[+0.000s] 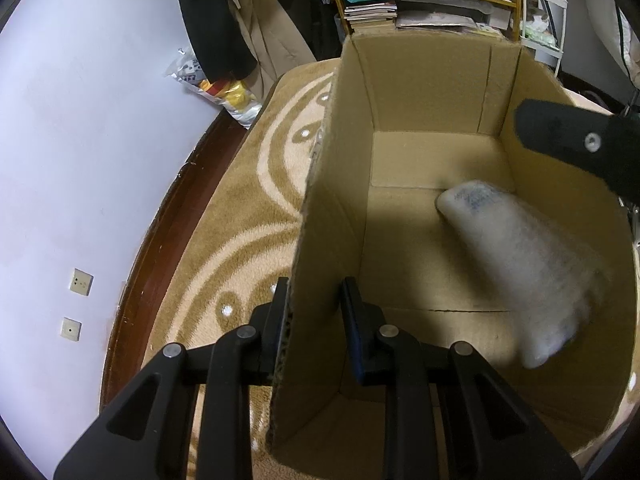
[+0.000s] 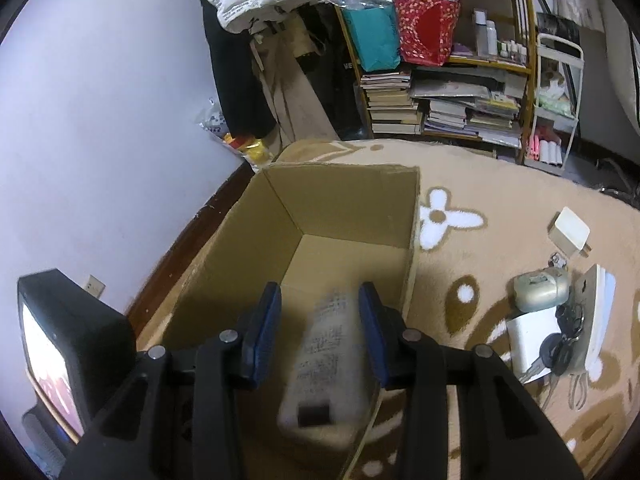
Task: Organize rigid objects
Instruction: 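Carry the white bottle into the box and open the right tool, then grasp the green Pochacco board with the right tool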
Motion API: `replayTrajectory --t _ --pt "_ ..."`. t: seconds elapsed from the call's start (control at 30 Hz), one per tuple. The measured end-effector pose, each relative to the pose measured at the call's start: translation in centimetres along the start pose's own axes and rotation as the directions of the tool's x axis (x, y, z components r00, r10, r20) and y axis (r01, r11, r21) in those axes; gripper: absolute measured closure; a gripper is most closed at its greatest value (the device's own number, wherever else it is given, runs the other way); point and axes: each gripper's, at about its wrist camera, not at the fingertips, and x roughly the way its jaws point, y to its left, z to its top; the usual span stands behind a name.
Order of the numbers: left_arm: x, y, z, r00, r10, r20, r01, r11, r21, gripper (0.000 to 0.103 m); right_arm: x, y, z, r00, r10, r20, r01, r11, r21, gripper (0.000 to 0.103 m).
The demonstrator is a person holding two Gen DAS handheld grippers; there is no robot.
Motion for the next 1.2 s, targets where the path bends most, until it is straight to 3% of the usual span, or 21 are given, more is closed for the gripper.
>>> replayTrajectory --t 0.1,0.17,0.3,0.37,0.5,0.83,1.2 --pt "0.0 0.0 0.0 1.000 0.001 -0.006 -0.001 1.000 -0.001 0.080 -0.7 -0.2 0.1 1.000 -0.005 0.013 0.005 1.000 0.001 0.059" --pt "0.0 0.0 0.1 1.000 -0.001 -0.006 0.001 1.000 -0.001 0.080 -1.5 -0.4 0.2 1.000 -0.019 0.024 0.019 1.000 -0.005 0.045" --pt "0.1 0.0 0.1 1.000 -0.003 -0.011 0.003 1.000 -0.008 0.080 -3.1 -1.3 0.6 0.997 -0.048 0.057 0.048 0.999 -0.001 0.031" --pt "0.0 0.0 0.1 1.000 -0.002 -0.010 0.002 1.000 -0.005 0.080 -3.9 -2.1 0.9 0.996 -0.061 0.071 0.060 0.998 0.012 0.015" --pt "0.1 -0.1 0.1 1.000 -0.003 -0.011 0.003 1.000 -0.006 0.080 -5.0 -3.6 0.9 0.991 -0.100 0.088 0.098 0.995 0.021 0.000" --pt "0.1 0.2 0.1 1.000 -0.002 -0.013 0.002 1.000 -0.004 0.079 -4.7 -6.5 -1.9 0.979 -0.200 0.029 0.200 0.980 -0.007 0.000" --pt "0.1 -0.1 0.0 1.000 0.010 -0.007 -0.010 1.000 0.005 0.079 -2.8 -8.6 -5.6 0.975 -0.213 -0.059 0.213 0.977 -0.009 0.000"
